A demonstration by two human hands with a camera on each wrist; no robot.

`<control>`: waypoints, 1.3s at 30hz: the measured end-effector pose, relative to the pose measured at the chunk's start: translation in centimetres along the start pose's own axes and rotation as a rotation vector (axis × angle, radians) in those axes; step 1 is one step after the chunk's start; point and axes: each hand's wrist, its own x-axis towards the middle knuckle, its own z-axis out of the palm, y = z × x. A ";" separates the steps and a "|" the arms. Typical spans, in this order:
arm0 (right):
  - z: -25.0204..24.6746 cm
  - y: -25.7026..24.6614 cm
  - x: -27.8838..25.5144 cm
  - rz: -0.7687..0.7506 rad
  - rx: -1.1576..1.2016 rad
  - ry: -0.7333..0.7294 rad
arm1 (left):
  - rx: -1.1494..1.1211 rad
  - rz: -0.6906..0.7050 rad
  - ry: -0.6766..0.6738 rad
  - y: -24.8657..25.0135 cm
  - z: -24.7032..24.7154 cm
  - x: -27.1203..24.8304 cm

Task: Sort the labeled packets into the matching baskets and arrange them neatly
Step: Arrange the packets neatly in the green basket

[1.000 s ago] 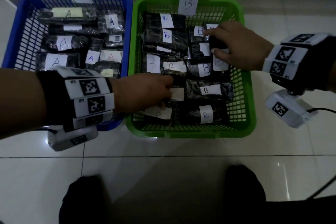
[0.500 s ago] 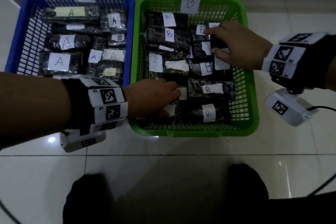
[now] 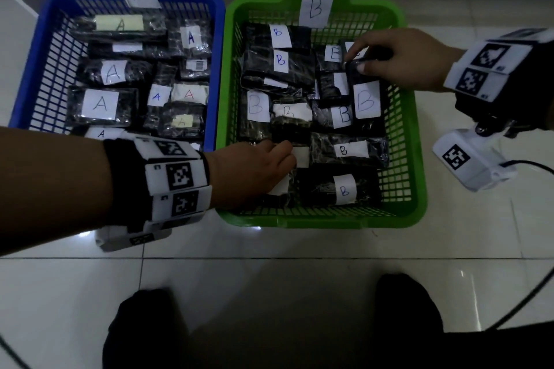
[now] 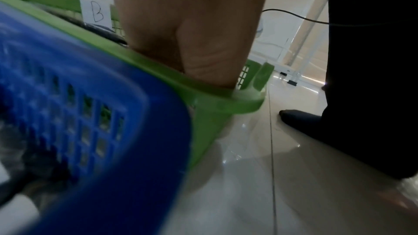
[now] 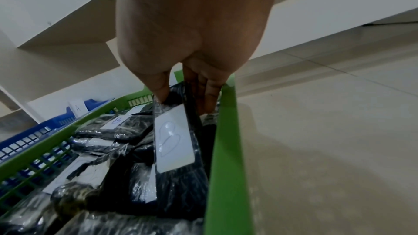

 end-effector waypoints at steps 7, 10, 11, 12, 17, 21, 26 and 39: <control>0.2 0.2 -0.2 0.042 0.071 0.097 | -0.129 -0.106 -0.132 -0.2 -0.1 -0.1; 0.3 0.3 -0.2 0.045 0.085 0.101 | -0.275 -0.142 -0.168 -0.3 -0.6 -0.1; 0.3 0.2 -0.2 0.046 0.086 0.102 | -0.336 -0.158 -0.164 -0.3 -0.9 -0.1; 0.3 0.2 -0.2 0.046 0.085 0.104 | -0.390 -0.171 -0.166 -0.4 -1.1 -0.1; 0.5 0.1 -0.2 0.049 0.088 0.125 | -0.418 -0.174 -0.153 -0.4 -1.4 -0.1; 0.8 0.2 0.0 0.044 0.088 0.148 | -0.257 -0.113 -0.115 0.0 -0.7 -0.4; 1.2 -0.6 0.8 0.028 0.190 0.339 | -0.147 -0.039 -0.335 0.3 -1.1 0.3; 8.3 -10.4 0.5 -0.108 0.275 -0.113 | -0.429 -0.525 0.346 -12.5 -6.9 0.6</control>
